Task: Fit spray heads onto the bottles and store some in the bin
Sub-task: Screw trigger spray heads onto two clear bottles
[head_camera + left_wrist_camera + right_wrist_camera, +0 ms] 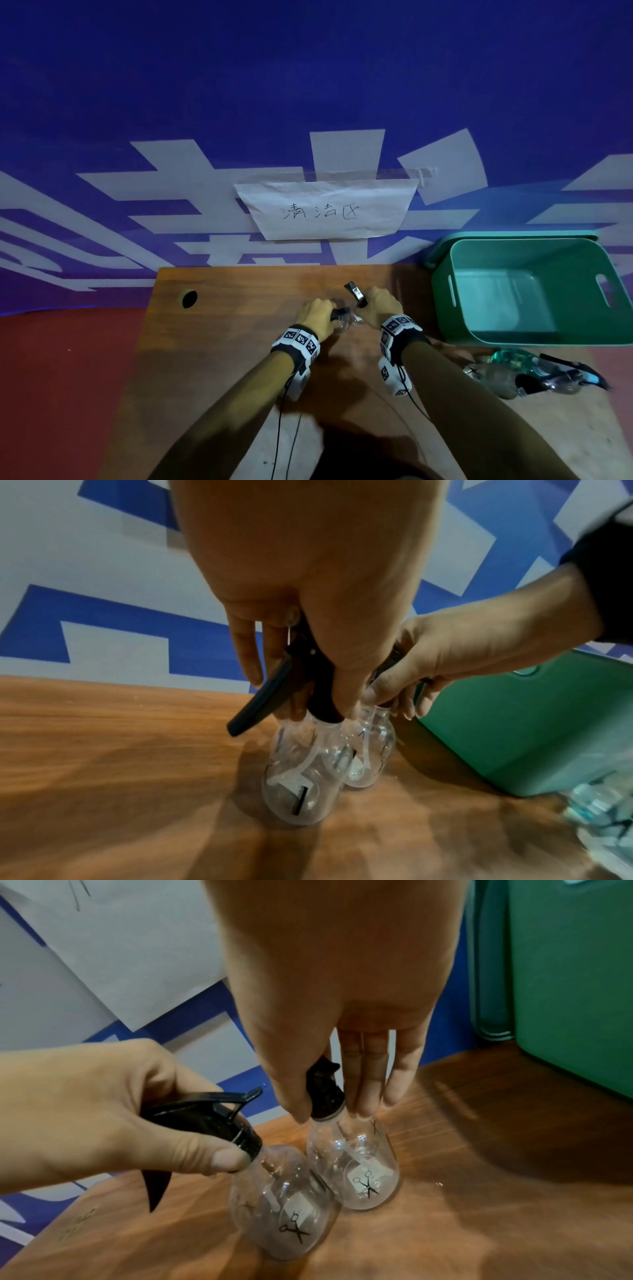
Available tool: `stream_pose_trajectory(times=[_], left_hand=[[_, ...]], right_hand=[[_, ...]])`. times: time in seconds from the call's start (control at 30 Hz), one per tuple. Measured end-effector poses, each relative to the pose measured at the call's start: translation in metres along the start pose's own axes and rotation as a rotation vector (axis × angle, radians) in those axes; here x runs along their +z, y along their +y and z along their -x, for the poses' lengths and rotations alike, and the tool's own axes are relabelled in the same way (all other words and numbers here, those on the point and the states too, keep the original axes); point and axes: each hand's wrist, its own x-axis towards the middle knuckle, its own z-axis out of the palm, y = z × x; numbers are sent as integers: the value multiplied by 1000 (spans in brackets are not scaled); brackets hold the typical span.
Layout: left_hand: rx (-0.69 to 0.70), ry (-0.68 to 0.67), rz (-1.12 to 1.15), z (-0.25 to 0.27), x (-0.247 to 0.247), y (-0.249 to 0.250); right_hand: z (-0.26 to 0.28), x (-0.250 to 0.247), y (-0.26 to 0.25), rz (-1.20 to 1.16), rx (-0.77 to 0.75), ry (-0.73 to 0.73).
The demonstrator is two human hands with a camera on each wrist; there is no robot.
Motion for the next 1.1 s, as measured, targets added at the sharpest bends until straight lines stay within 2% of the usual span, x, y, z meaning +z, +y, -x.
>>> stream_pose_trajectory(times=[0.4,0.5,0.6,0.73,0.9,1.03,1.1], left_hand=[[28,-47,-22,52,46,17],[37,-73,-31,66,55,18],[74,-40,-59,78,62,16],[36,15,39,90,65,6],[-109,13,388,98,67,-20],[-163,-91,449,99,78,-29],[-177,-118,447,94,85,-29]], right_hand=[[66,18,38,120,-57,-50],[79,23,44,225,-65,-93],[86,27,53,347,-119,-114],[88,21,60,325,-341,5],[100,7,36,443,-759,148],[102,20,17,521,-857,55],[100,30,6,671,-890,39]])
